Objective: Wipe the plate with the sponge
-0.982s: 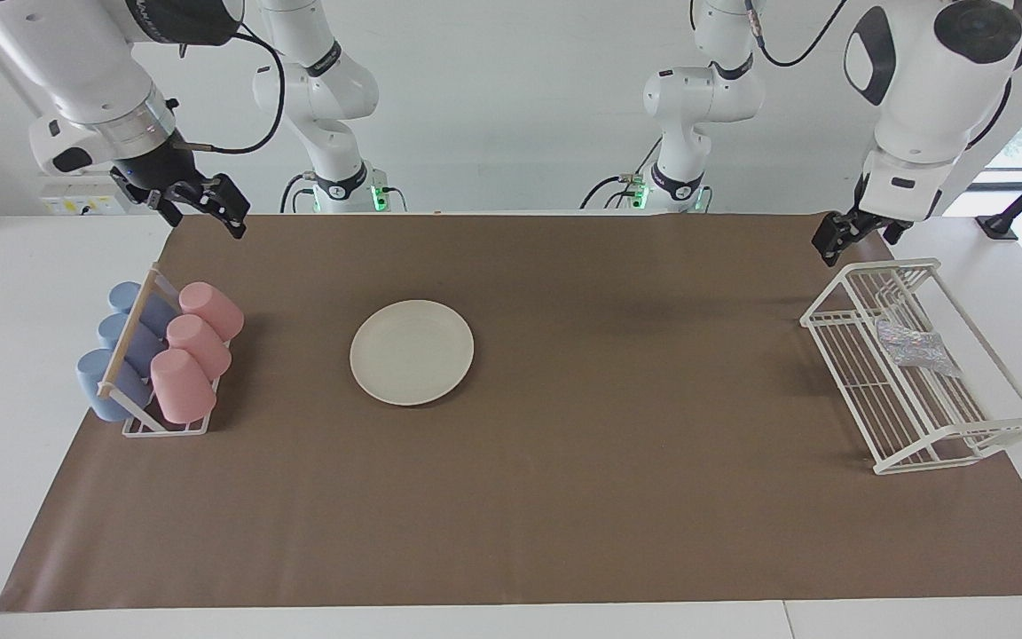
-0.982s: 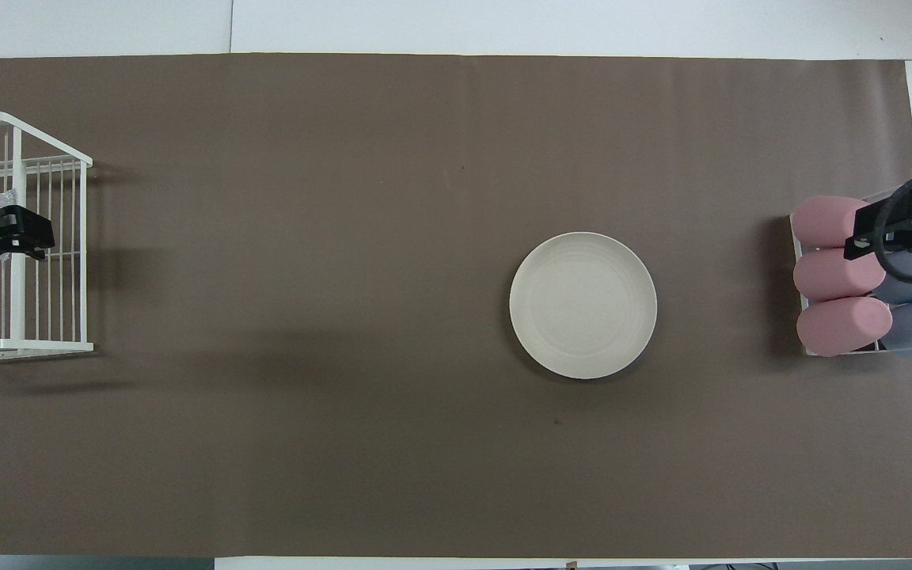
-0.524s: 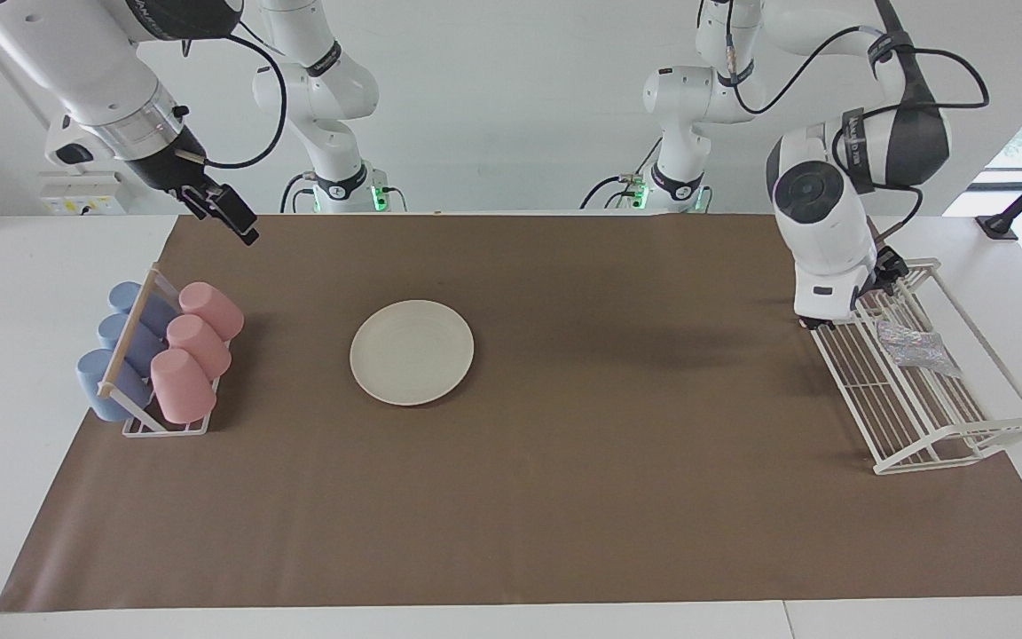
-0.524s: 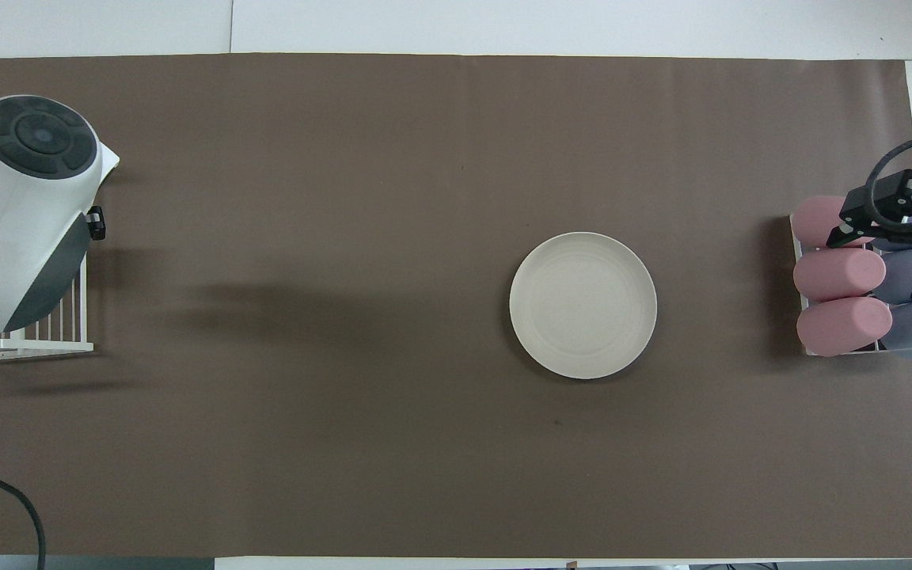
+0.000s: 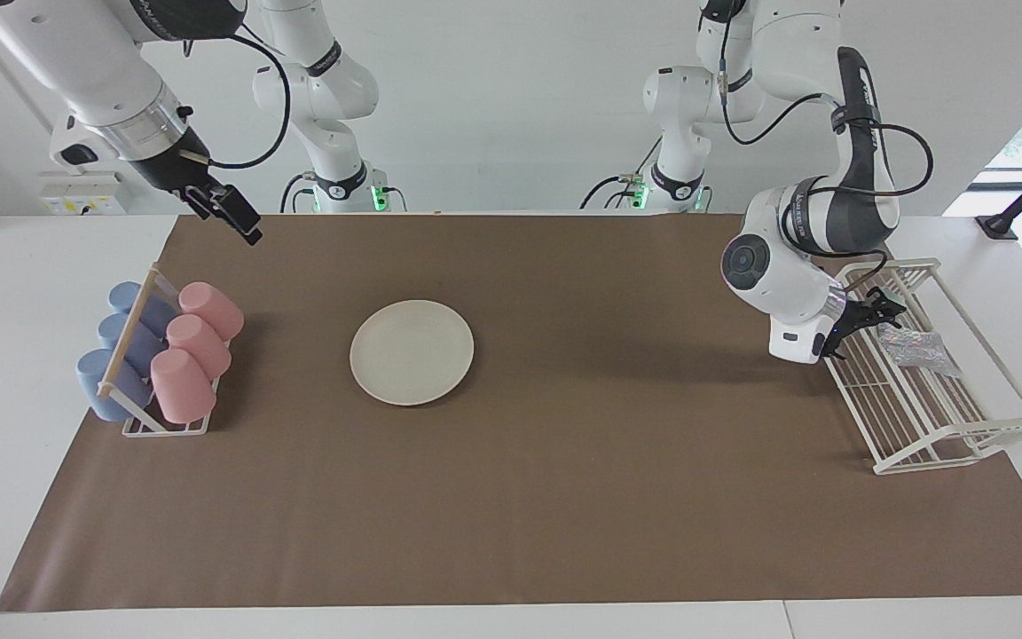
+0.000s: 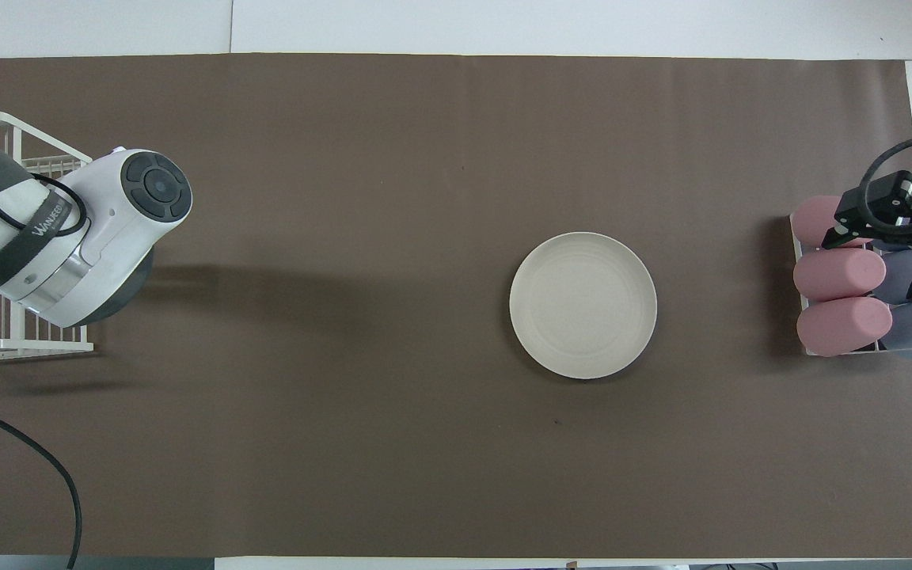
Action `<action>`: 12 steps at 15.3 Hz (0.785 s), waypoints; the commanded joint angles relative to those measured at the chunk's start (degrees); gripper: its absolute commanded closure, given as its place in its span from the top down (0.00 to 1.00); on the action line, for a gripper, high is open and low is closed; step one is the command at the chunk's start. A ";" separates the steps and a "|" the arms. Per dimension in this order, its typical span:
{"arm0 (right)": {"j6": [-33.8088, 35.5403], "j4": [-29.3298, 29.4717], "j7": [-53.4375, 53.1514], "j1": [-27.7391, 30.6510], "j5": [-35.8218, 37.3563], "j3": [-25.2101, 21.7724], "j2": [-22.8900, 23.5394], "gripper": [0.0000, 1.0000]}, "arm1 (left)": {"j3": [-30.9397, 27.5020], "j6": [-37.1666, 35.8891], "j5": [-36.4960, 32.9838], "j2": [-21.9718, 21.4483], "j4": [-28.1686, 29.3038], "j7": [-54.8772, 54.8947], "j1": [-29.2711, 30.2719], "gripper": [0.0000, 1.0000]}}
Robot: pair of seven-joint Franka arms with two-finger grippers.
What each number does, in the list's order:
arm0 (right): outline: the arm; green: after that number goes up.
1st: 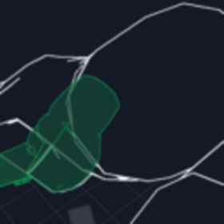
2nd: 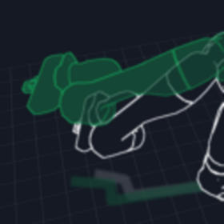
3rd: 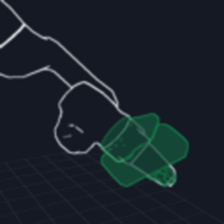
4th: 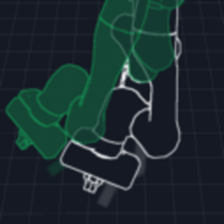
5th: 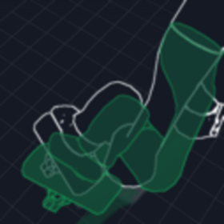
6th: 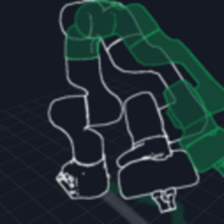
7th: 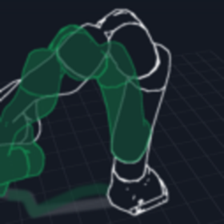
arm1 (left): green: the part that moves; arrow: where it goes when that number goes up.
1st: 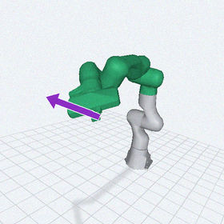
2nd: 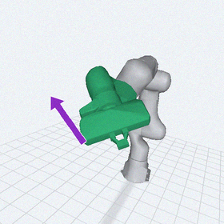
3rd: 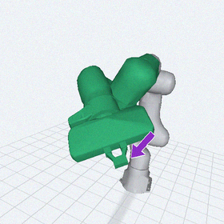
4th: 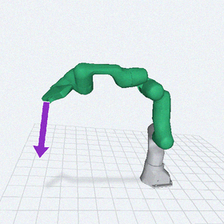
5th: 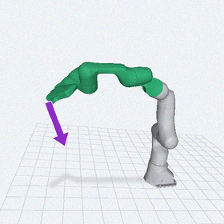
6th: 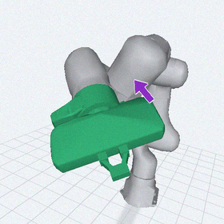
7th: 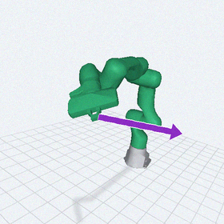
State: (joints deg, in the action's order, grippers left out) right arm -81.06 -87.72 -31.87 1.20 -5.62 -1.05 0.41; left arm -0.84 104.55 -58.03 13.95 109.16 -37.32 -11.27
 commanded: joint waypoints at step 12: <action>3.89 -2.45 -7.80 0.64 -0.62 -0.44 -2.52 1.00 | -0.56 0.92 -5.26 -0.41 0.18 0.67 0.29 0.51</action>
State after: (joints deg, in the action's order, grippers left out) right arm -77.52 -88.17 -34.19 0.61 -5.63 -1.51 -0.39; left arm -1.07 104.59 -62.27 14.01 109.02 -37.04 -11.02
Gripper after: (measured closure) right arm 0.000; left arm 0.273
